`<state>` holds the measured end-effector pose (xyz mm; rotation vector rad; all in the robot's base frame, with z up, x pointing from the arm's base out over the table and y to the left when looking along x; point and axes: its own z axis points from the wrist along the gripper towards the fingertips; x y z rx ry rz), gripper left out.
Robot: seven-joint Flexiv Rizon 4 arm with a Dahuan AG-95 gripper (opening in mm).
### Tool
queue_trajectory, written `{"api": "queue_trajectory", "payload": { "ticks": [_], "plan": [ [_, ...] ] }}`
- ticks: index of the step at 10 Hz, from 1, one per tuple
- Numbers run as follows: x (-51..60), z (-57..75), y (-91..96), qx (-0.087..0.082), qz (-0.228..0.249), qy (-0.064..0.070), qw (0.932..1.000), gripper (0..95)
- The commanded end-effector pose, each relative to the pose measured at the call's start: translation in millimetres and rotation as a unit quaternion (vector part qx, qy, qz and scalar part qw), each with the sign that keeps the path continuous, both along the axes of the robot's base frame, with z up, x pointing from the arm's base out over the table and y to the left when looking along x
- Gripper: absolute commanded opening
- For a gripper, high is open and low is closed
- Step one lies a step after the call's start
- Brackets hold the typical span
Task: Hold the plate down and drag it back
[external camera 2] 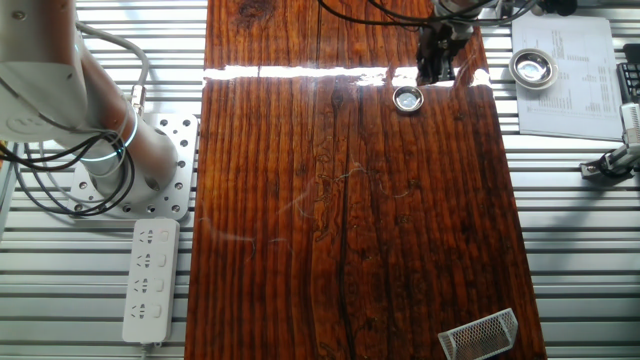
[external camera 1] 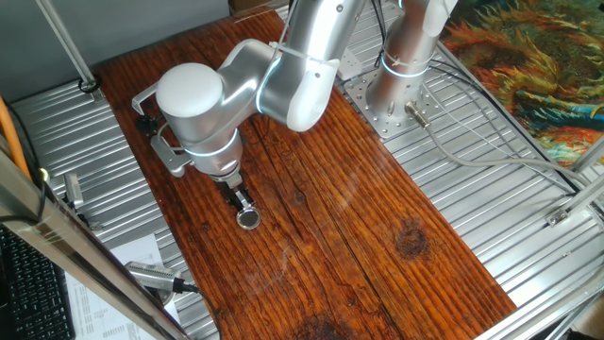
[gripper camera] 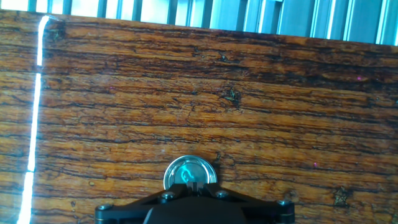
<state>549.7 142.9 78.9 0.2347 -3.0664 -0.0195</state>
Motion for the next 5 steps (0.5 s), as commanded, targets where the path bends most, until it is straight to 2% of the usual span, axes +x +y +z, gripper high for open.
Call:
{"api": "queue_trajectory", "payload": {
  "ticks": [1,5],
  "plan": [
    [-1.1,-0.1,-0.8,-0.001,0.000,0.000,1.0000,0.0],
    [-2.6,-0.2,-1.5,0.000,0.000,0.000,1.0000,0.0]
  ]
}}
